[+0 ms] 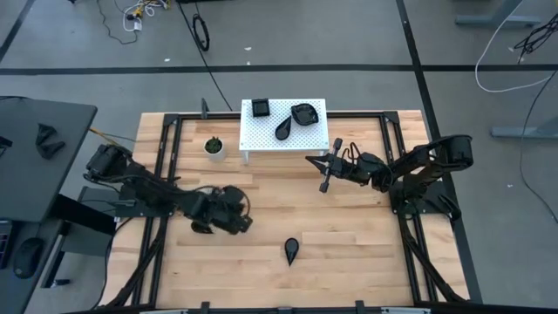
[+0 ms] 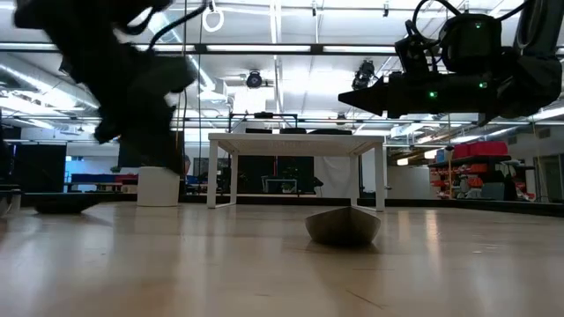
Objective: Pick & Place Mini shaped plates
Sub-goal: Stack the black plate on top of the black plate on the shelf
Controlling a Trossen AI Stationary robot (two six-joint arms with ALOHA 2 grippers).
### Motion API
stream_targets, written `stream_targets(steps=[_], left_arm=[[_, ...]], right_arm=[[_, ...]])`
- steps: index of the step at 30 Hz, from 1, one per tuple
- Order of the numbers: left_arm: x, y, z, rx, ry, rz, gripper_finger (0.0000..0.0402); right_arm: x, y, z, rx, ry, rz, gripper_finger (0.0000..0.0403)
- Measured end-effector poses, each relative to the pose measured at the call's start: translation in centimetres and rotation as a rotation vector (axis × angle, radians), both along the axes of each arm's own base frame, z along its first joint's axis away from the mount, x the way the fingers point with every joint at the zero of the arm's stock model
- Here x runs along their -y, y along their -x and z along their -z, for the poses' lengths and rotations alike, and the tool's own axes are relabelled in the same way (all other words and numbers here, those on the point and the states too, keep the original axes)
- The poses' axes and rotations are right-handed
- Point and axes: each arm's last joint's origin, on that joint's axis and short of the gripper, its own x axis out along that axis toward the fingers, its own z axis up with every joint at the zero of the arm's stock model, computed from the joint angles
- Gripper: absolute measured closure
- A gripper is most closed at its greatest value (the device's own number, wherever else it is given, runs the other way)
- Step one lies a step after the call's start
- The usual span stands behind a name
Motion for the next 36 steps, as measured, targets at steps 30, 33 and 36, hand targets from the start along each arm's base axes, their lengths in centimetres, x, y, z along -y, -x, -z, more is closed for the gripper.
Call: stream_targets(steps=[30, 33, 36], left_arm=[[-8.5, 8.5, 2.0, -0.526, 0.21, 0.132, 0.0205], [-8.4, 8.1, 2.7, -0.455, 0.174, 0.26, 0.0215], [-8.3, 8.0, 2.8, -0.442, 0.166, 0.3, 0.024]], right_arm=[[0.0, 0.0, 0.6, -0.05, -0.041, -0.001, 0.0392], [0.0, 0.0, 0.6, -0.049, -0.045, -0.001, 0.0392], [0.0, 0.0, 0.6, -0.046, -0.056, -0.002, 0.0392]])
